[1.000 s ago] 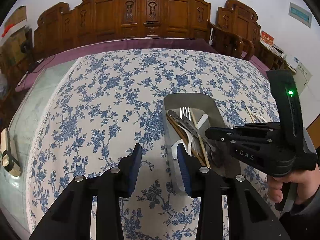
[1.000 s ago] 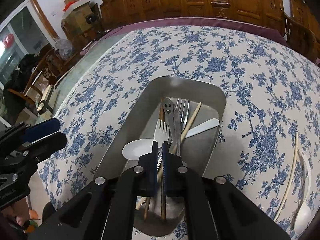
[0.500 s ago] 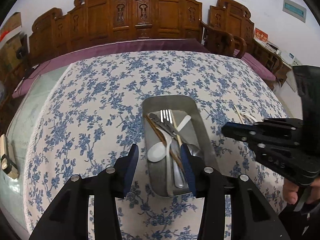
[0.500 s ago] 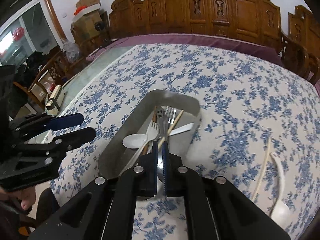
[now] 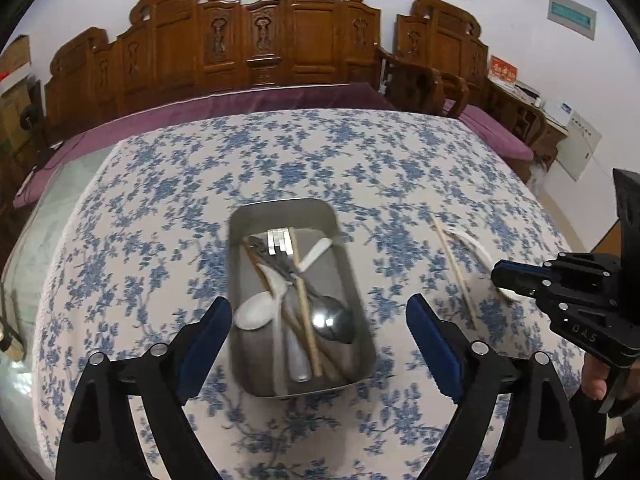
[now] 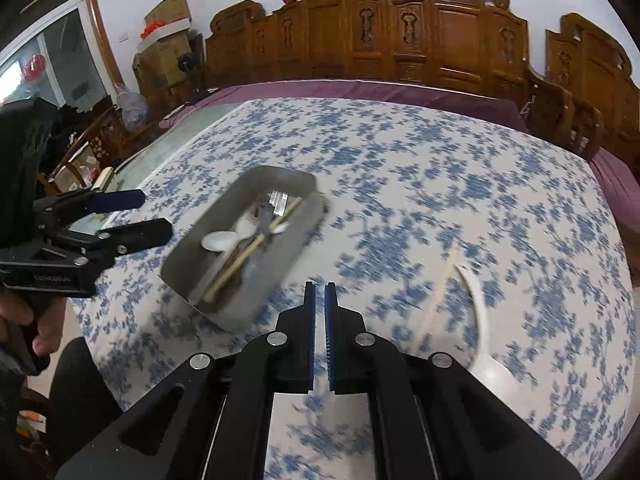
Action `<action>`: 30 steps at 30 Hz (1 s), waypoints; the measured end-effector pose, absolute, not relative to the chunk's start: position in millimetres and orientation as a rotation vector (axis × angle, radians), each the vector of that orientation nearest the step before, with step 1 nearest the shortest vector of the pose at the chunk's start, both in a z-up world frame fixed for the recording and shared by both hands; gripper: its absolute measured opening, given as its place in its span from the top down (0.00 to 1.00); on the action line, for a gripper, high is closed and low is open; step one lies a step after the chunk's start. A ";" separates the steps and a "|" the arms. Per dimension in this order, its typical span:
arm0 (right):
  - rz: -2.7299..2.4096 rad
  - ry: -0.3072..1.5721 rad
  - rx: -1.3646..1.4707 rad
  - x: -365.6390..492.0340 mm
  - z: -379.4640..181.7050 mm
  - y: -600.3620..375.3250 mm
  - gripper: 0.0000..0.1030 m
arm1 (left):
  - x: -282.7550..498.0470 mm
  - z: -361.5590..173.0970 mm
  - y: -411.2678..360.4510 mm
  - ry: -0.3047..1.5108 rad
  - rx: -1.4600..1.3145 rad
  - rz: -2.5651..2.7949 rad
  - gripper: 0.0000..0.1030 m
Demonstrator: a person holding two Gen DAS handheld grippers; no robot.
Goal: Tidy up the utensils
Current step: 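Move the right tool to the white spoon and grasp its handle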
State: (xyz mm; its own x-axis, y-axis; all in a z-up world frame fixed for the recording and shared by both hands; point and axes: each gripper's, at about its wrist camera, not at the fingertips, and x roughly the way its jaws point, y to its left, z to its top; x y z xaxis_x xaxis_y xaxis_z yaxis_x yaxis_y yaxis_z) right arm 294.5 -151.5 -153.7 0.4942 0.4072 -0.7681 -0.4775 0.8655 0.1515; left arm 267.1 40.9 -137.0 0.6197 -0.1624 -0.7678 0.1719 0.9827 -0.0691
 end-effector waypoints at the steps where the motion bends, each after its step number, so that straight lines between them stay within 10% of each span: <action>1: 0.524 0.906 -0.085 294.1 -155.4 -156.9 0.94 | 266.7 -137.1 37.0 0.879 0.009 -0.196 0.14; 13: 0.428 0.944 -0.100 303.9 -181.4 -224.5 0.75 | 271.4 -150.4 -2.2 0.886 0.023 -0.210 0.12; 30: 0.426 1.072 -0.186 362.2 -228.5 -243.8 0.75 | 289.9 -174.5 -60.6 0.954 0.024 -0.247 0.12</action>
State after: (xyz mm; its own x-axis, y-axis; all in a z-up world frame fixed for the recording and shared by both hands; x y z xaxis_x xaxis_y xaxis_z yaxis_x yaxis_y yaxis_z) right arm 362.2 -243.8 -228.5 0.4069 0.2468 -0.8795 -0.4244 0.9037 0.0572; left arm 289.9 -60.6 -174.5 0.5521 -0.1986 -0.8098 0.2197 0.9716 -0.0885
